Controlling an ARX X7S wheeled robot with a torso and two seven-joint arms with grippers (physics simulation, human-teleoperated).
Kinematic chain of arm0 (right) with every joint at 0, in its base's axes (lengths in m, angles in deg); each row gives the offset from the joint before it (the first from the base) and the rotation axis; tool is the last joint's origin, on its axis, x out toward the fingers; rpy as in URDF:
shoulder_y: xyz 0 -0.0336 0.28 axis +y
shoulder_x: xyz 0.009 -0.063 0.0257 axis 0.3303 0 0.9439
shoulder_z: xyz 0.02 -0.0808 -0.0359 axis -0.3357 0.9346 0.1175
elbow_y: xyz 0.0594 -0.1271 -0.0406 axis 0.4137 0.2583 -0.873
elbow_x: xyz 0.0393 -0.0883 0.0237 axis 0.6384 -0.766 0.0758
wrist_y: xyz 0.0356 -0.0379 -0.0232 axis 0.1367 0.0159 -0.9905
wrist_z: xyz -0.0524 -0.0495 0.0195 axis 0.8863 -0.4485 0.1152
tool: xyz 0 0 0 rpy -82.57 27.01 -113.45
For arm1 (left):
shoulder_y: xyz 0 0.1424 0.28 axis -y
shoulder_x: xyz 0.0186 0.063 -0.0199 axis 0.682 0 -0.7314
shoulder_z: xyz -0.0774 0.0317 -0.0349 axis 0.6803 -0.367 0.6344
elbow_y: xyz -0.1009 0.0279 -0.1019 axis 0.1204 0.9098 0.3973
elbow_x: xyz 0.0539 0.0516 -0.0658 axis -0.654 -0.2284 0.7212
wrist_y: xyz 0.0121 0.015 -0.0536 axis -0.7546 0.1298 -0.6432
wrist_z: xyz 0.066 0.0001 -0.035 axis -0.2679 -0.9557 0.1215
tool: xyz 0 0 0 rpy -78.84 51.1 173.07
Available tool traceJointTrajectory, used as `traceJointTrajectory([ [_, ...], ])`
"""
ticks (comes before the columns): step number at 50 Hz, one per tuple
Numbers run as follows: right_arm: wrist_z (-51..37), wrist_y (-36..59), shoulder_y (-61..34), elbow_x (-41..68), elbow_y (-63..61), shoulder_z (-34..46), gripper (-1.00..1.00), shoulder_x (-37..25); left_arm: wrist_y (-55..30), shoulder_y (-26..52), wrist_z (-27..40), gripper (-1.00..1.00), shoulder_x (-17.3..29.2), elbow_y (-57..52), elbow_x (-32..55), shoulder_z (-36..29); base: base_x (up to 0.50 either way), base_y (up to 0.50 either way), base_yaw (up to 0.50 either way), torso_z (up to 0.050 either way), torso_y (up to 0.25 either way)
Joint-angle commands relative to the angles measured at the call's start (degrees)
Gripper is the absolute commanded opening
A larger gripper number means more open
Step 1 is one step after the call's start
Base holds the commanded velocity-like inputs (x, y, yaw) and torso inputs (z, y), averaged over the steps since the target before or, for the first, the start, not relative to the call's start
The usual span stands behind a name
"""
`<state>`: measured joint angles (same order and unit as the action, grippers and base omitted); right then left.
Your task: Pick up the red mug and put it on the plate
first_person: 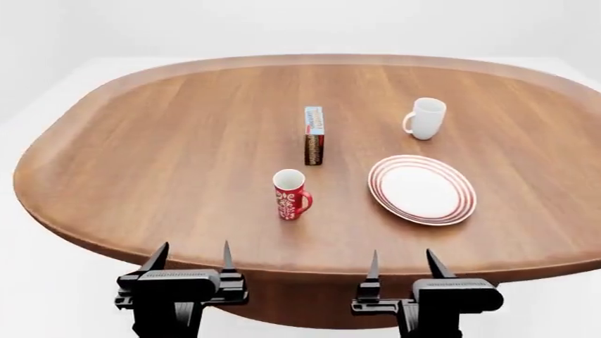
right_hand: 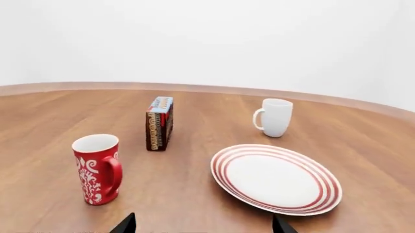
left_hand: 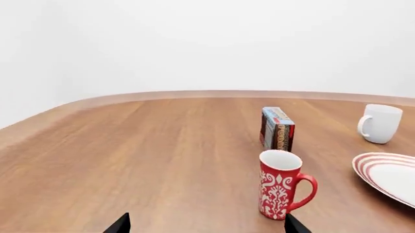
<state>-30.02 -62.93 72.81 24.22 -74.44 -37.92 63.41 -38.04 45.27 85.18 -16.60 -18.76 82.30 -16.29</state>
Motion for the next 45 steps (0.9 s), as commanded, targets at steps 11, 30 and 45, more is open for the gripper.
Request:
traceJointTrajectory([
  [11,-1.5,0.7,-0.7,1.3,1.2,1.5,1.00,-0.9,0.1,0.1,1.4,1.00,1.6,-0.2,1.7,-1.2,0.01,0.45,0.00,0.000,0.000],
  [30,-1.3,0.5,-0.6,5.7,0.8,0.7,1.00,-1.6,0.1,0.1,2.6,1.00,2.6,-0.8,2.7,-2.1,0.34,0.10,0.00,0.000,0.000],
  [45,-1.2,-2.4,-0.3,8.7,1.8,0.1,1.00,-1.9,0.3,0.7,3.3,1.00,3.3,-0.3,3.4,-2.8,0.23,-0.01,0.00,0.000,0.000],
])
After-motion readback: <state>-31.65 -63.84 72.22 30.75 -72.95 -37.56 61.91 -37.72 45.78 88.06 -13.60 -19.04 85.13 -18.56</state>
